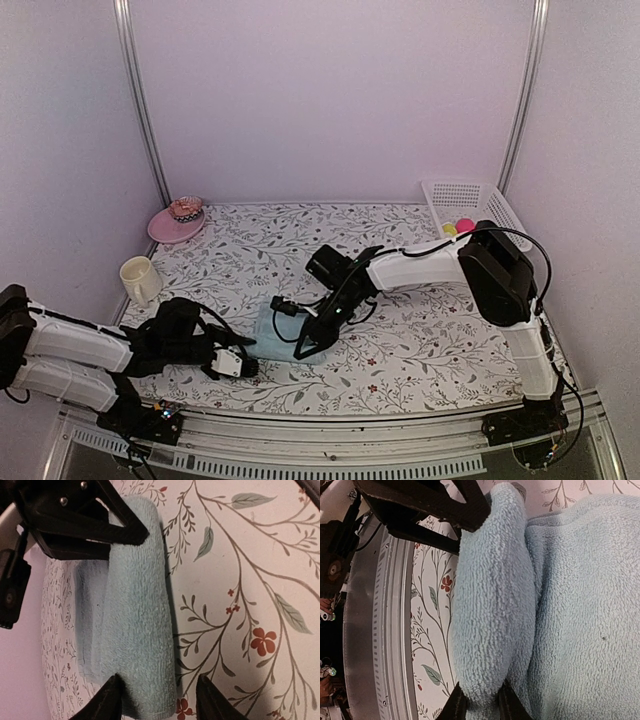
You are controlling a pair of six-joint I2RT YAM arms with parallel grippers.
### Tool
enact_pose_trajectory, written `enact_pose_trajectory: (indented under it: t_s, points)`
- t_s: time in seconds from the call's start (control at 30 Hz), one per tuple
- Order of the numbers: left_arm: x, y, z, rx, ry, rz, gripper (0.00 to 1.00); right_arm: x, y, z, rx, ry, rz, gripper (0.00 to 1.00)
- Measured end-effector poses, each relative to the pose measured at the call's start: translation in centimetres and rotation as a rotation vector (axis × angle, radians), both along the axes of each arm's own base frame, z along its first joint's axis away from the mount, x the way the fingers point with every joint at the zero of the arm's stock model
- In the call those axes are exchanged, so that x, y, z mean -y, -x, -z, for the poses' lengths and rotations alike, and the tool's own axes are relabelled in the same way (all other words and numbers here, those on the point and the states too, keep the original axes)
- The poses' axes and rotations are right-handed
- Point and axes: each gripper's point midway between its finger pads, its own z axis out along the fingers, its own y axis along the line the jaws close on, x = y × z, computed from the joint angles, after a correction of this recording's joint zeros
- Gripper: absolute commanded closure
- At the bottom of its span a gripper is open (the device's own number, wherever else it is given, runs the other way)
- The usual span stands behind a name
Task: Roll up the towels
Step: Roll the towel at the center of the board.
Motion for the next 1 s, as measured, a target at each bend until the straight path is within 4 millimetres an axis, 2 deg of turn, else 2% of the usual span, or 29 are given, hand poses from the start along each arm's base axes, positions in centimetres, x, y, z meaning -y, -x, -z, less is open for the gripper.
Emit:
enact_pose_trajectory:
  t_s: [0.07,0.17,0.27,0.33,0.77,0.87,0.97,1.0]
  points:
    - [0.0,-0.1,0.1,0.005,-0.004,-0.005,0.59,0.0,0.0,0.0,-0.007,-0.003,-0.001,0.80]
    - [0.2,-0.4,0.0,0.024,-0.003,-0.014,0.59,0.1,0.0,0.0,-0.014,-0.008,-0.004,0.79]
    - [0.2,-0.8,0.0,0.037,-0.006,-0.028,0.52,0.1,0.1,0.0,-0.022,-0.012,-0.012,0.79]
    - [0.2,-1.0,0.1,0.043,-0.010,-0.038,0.52,0.0,0.1,-0.1,-0.028,-0.012,-0.016,0.79]
    - [0.5,-1.8,0.3,0.079,-0.019,-0.068,0.68,0.1,0.1,-0.1,-0.045,-0.014,-0.037,0.79]
    - [0.5,-1.9,0.4,0.084,-0.023,-0.074,0.76,0.2,0.1,-0.1,-0.046,-0.012,-0.041,0.78]
    - [0.5,-1.9,0.6,0.086,-0.030,-0.073,0.96,0.3,0.2,-0.2,-0.048,-0.010,-0.045,0.76]
    - [0.5,-1.9,0.7,0.085,-0.033,-0.074,1.00,0.2,0.2,-0.2,-0.048,-0.009,-0.048,0.74]
